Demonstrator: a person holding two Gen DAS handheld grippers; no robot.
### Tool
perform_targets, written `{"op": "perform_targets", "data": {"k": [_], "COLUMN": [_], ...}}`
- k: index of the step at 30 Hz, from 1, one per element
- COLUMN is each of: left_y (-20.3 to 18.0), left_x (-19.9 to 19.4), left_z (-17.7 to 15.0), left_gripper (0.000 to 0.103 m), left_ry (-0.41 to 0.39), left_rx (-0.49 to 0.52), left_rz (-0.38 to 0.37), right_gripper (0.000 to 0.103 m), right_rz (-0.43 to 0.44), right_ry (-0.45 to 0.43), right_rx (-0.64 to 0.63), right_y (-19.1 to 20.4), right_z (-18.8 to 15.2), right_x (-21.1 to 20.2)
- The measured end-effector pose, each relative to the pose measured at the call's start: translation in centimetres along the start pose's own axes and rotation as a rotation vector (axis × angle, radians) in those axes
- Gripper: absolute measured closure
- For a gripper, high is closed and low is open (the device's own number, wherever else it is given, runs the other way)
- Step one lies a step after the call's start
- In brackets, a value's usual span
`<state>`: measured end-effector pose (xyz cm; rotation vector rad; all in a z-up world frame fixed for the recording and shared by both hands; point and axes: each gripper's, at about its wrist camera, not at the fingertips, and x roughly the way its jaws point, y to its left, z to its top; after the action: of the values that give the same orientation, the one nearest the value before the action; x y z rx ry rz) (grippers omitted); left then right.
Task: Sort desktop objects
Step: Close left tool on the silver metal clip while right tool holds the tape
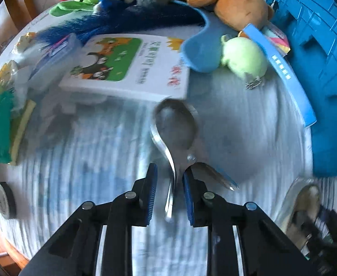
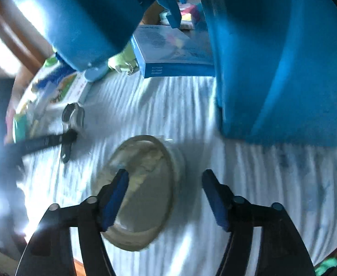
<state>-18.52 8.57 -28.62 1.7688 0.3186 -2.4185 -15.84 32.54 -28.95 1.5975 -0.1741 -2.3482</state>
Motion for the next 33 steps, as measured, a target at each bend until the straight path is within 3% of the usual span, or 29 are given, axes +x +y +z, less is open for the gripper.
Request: {"op": "perform_targets", "data": {"k": [2,5,10,11,12,14,18,19,20,21,25,33], "left_y": [0.6,1.3,0.6,0.2,-0.1,-0.6,-1.1,-1.0,-0.9,-0.9,-0.6,0.8], "left_x": [-0.3,-0.8,-2.5,-3.0,-3.4,-3.6,-2.5,-1.7,-1.3,-1.2,-1.6,-5.2], "left_z": [-0.3,-0.6,-0.2,-0.1,0.0,0.3,0.5,0.2,-0.1,-0.4,-1.2,-2.9], "left_gripper": [0.081,0.081,0.078,0.063,0.033,0.005,0.007,0.012,0.024,0.029,0.051,0.052], "left_ry": [0.003,0.009,0.007,-0.001,-0.01,-0.034,-0.025,-0.006,0.001,0.0,-0.006,-0.045], "left_rx": [0.038,0.095,0.165,0.182,0.189,0.187,0.168,0.17,0.179,0.194,0.219,0.241], "left_rz": [-0.005,-0.016,-0.102,-0.117,-0.12,-0.105,-0.055,-0.033,-0.016,-0.001,0.003,-0.044], "right_gripper": [0.014,0.013,0.012,0.009,0.004,0.001,0.002,0.004,0.018,0.024,0.026,0.029], "right_rz": [-0.016,-0.04,-0.105,-0.118,-0.131,-0.155,-0.211,-0.226,-0.232,-0.236,-0.285,-0.261], "right_ry": [-0.017,-0.029,-0.027,-0.026,-0.026,-0.026,-0.034,-0.03,-0.026,-0.025,-0.031,-0.055], "right_rx": [0.039,0.072,0.095,0.099,0.104,0.108,0.077,0.07,0.068,0.067,0.014,-0.022], "right_y": [0.7,1.9,3.1,3.3,3.6,4.0,4.2,4.2,4.2,4.3,4.9,5.7], "right_z": [-0.2,-0.8,-1.7,-1.9,-2.1,-2.3,-2.4,-2.5,-2.5,-2.5,-2.5,-3.1], "right_x": [-0.1,-0.1,0.6,0.7,0.8,1.0,1.1,1.3,1.5,1.7,2.4,1.5]}}
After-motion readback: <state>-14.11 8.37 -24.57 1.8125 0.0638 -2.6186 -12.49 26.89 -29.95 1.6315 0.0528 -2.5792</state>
